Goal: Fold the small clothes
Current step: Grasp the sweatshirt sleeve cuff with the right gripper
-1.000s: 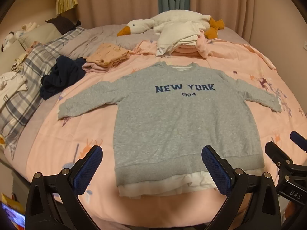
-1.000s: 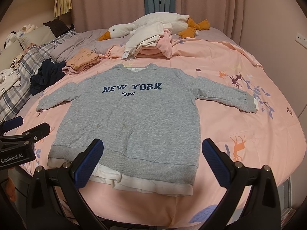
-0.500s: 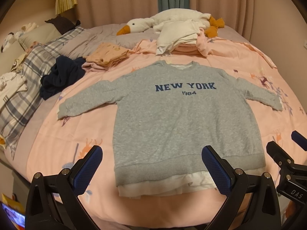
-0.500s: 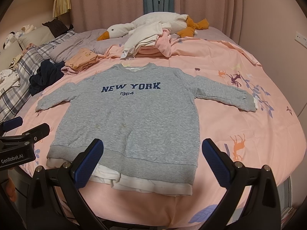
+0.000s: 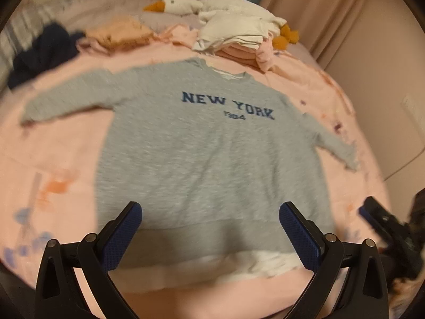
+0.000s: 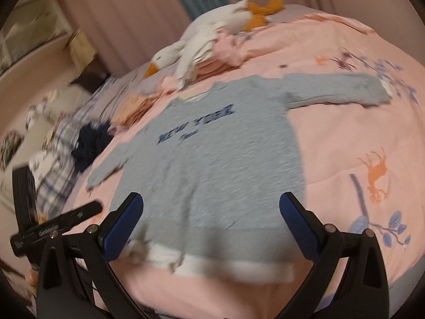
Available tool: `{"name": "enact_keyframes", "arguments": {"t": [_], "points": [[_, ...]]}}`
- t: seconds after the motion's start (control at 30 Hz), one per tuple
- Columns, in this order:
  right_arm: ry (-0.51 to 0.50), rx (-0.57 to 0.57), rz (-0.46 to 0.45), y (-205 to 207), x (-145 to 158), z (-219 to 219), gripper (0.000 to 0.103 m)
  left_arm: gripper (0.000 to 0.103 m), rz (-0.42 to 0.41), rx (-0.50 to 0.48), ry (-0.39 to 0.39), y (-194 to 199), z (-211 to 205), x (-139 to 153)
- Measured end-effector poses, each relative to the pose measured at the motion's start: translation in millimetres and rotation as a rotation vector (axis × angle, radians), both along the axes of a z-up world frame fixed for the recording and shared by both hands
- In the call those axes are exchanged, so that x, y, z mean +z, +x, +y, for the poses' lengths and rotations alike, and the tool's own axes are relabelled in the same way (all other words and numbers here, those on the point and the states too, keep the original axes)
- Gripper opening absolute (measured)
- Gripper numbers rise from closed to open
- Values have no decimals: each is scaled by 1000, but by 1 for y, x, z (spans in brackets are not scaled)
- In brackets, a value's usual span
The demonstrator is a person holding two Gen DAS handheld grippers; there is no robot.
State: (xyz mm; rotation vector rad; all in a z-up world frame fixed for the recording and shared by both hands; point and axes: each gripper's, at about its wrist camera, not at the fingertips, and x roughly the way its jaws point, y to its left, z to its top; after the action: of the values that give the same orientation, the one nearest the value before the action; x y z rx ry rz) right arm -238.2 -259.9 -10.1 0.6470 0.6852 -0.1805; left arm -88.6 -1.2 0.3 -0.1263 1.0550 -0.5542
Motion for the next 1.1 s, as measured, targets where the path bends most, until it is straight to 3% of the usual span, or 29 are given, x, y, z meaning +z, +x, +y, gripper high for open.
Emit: {"name": "enact_keyframes", "arguments": {"t": [0.17, 0.33, 0.53, 0.8, 0.9, 0.97, 1.0, 1.1], "points": [[186, -185, -10, -7, -31, -69, 102, 102, 25, 11, -112, 21, -6, -10], [211, -364, 10, 3, -51, -139, 103, 102, 75, 11, -196, 44, -13, -14], [305, -510, 9, 20, -74, -214, 98, 102, 57, 7, -126, 70, -35, -14], [366, -637, -48, 39, -95, -278, 87, 102, 111, 3, -99, 91, -55, -32], [391, -688, -58, 39, -99, -298, 67, 102, 134, 6, -87, 94, -57, -40], [368, -711, -20, 40, -99, -303, 31, 102, 142, 11, -86, 95, -56, -43], [350, -722, 8, 42, -98, -305, 22, 102, 142, 17, -84, 95, -53, -43], [306, -707, 24, 43, -89, -305, 16, 102, 140, 38, -82, 98, -44, -43]]}}
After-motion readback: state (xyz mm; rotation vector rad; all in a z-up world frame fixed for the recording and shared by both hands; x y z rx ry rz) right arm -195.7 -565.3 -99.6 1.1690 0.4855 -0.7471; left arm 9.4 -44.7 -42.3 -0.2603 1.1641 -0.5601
